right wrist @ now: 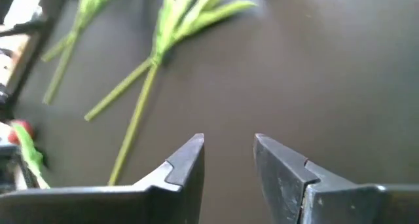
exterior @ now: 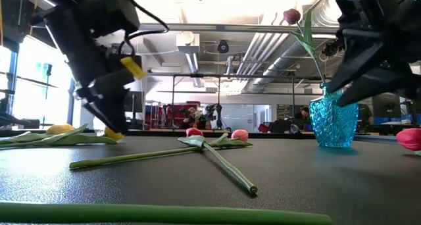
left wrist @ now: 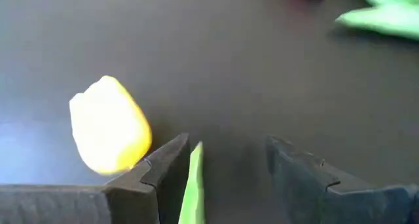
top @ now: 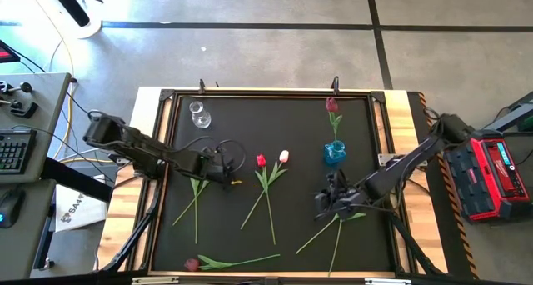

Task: Sort flowers into vase by color
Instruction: Put the right yellow flower into the blue vase

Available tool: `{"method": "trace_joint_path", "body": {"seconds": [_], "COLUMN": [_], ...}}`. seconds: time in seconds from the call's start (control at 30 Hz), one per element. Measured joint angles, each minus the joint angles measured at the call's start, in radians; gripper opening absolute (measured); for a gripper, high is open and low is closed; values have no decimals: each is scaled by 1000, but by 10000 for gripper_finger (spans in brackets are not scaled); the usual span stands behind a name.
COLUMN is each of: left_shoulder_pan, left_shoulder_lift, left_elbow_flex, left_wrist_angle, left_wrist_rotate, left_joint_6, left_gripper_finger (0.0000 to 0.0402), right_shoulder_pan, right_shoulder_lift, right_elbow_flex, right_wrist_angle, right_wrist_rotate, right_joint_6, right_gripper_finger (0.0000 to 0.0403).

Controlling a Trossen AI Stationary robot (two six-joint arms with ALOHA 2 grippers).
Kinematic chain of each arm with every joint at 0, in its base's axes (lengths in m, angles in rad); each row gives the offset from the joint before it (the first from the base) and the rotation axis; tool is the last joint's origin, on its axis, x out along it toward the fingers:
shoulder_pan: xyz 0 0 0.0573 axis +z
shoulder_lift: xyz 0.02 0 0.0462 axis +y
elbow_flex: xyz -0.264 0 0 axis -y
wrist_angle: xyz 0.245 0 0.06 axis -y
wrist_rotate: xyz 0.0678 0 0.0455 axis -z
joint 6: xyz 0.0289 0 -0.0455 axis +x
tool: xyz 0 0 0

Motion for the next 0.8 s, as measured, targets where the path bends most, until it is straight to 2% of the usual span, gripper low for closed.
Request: {"method": "trace_joint_path", "body": {"seconds": [0.23,0.53,0.8], "left_shoulder_pan": [5,18,17], "left_shoulder_lift": [1,-2,0], "left_elbow_flex": [-44,-72,6], "left_wrist_angle": [-23,-31,-130], "left_wrist_rotate": [3,29,65], "left_joint_6": [-9,-53,-6], "left_gripper_finger": [184,184,184], "right_shoulder_pan": [20,24,24], "right_shoulder_lift": [53,71,71], "right_elbow_flex": [0,0,0], "right_wrist_angle": [139,249,253], "right_wrist_rotate": [128,175,183], "right_joint_6": [-23,-79,-80], "right_gripper_finger": [122,122,122]}}
